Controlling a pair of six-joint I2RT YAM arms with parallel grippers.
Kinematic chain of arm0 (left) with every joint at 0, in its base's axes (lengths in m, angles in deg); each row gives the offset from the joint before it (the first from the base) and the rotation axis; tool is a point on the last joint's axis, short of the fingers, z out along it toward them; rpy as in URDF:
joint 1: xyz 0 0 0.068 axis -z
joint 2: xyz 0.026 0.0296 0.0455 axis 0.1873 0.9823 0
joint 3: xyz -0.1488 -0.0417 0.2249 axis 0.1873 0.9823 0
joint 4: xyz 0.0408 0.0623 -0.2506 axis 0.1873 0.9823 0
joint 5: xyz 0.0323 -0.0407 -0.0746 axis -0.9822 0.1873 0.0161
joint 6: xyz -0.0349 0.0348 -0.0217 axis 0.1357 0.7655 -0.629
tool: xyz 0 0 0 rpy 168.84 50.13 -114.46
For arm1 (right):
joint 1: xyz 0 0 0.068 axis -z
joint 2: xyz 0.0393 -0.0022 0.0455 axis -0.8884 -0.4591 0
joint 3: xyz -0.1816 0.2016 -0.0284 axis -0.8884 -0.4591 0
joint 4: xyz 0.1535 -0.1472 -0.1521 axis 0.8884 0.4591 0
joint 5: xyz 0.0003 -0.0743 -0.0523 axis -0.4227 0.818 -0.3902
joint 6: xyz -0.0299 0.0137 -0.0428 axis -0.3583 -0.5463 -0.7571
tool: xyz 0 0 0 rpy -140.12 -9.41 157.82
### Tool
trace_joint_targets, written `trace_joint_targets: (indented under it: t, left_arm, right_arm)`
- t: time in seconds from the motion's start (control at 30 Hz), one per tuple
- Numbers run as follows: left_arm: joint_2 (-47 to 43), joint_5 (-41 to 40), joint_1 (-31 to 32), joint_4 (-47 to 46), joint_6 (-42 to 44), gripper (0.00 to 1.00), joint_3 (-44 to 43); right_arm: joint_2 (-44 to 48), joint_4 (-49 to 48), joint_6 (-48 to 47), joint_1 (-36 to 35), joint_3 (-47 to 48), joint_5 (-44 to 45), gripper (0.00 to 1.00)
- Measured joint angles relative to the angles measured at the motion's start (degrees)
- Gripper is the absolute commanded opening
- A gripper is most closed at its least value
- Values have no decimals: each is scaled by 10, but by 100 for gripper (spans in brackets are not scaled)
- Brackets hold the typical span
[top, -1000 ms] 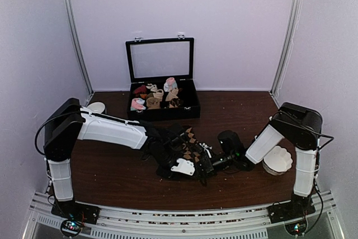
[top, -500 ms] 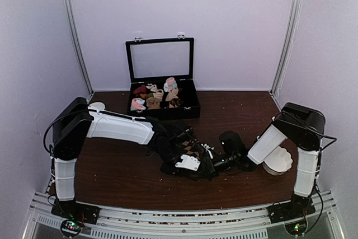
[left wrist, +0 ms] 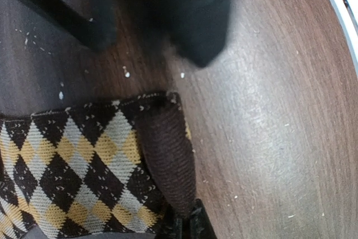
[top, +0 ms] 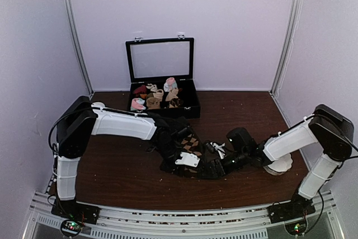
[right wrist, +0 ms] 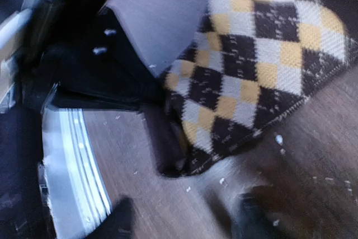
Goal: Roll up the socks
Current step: Roll the sock at the center of the board.
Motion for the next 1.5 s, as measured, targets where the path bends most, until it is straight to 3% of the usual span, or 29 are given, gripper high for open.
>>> trace_joint_targets:
  t: [0.27, 0.43, 0.53, 0.63, 0.73, 1.0, 1.17, 1.5]
  left_arm:
    - [29, 30, -6, 67, -7, 0, -46]
    - [60, 62, -18, 125, -11, 0, -93]
    - [87, 97, -30, 170, -14, 0, -128]
    - [115, 134, -43, 219, -15, 0, -162]
    - [144, 166, -54, 264, -16, 0, -195]
    - [220, 212, -62, 377, -34, 0, -290]
    - [251, 217, -62, 419, -57, 0, -334]
    - [268, 221, -62, 451, -78, 0, -353]
  right_arm:
    - [129, 22, -13, -6, -81, 87, 100]
    - [238, 79, -2, -47, -122, 217, 100]
    - [344, 41, 34, -60, -177, 278, 100]
    - [451, -62, 99, -61, -277, 335, 100]
    - [488, -77, 95, -75, -319, 368, 98]
    - [407, -52, -82, -259, -221, 451, 65]
    - [280, -66, -207, -301, -174, 459, 49]
    - [48, -101, -423, -307, -13, 468, 42]
